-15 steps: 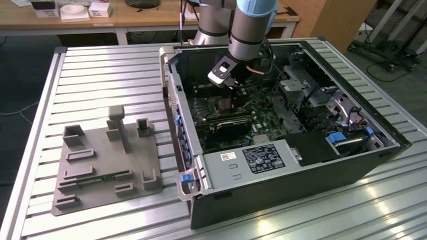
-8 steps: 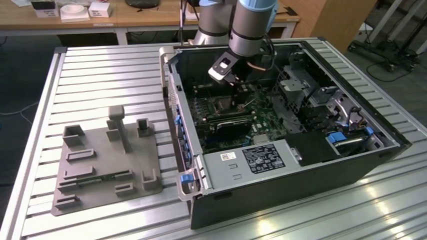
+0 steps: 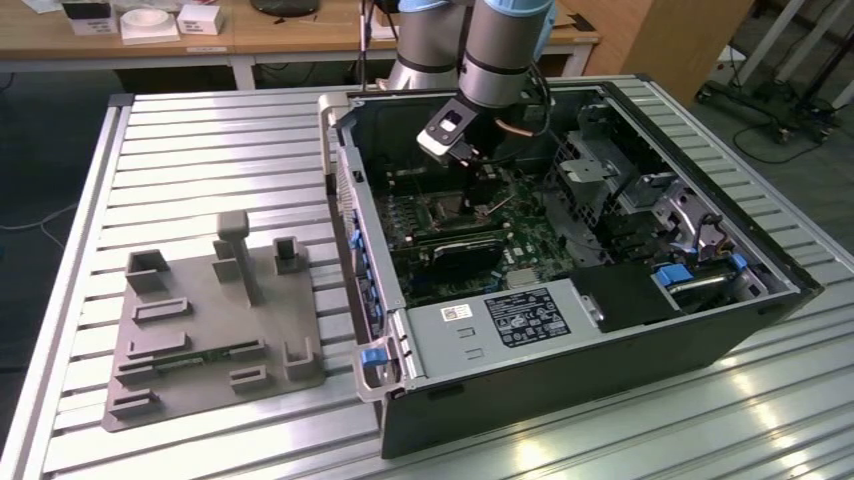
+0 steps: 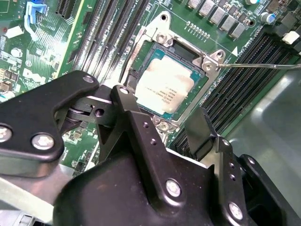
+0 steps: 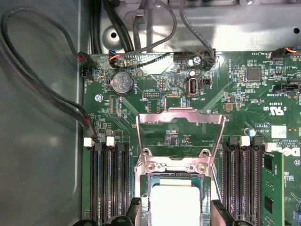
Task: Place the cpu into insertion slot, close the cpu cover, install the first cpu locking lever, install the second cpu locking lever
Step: 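Place the cpu into insertion slot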
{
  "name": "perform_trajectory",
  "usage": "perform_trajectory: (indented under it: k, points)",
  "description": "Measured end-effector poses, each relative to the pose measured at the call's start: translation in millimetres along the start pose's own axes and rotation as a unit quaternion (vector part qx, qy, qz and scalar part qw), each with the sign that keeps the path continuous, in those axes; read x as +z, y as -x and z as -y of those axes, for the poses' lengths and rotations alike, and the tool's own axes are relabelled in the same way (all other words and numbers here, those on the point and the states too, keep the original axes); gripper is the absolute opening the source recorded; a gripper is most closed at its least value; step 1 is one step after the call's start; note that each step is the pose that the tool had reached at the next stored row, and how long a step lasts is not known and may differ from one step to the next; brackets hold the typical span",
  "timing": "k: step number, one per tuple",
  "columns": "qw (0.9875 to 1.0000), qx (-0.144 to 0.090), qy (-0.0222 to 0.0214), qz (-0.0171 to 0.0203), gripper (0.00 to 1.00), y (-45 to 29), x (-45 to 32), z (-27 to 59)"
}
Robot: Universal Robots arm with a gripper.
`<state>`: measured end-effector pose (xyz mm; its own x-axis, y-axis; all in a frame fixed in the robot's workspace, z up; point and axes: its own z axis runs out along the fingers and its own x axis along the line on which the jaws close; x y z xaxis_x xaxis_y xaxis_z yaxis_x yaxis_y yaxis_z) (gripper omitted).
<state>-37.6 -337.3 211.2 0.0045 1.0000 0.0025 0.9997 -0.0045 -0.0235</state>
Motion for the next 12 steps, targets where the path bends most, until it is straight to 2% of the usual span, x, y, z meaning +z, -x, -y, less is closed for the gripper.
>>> perform_trajectory:
  k: [6, 9, 10, 12]
  points:
    - [1.0000, -0.001, 0.0000, 0.0000, 0.66, 0.0, 0.0, 0.0]
    - [1.0000, -0.001, 0.0000, 0.0000, 0.48, 0.0, 0.0, 0.0]
    - [1.0000, -0.001, -0.0001, 0.0000, 0.48, 0.0, 0.0, 0.0]
    - [1.0000, -0.001, -0.0002, 0.0002, 0.36, 0.1, -1.2, 0.1]
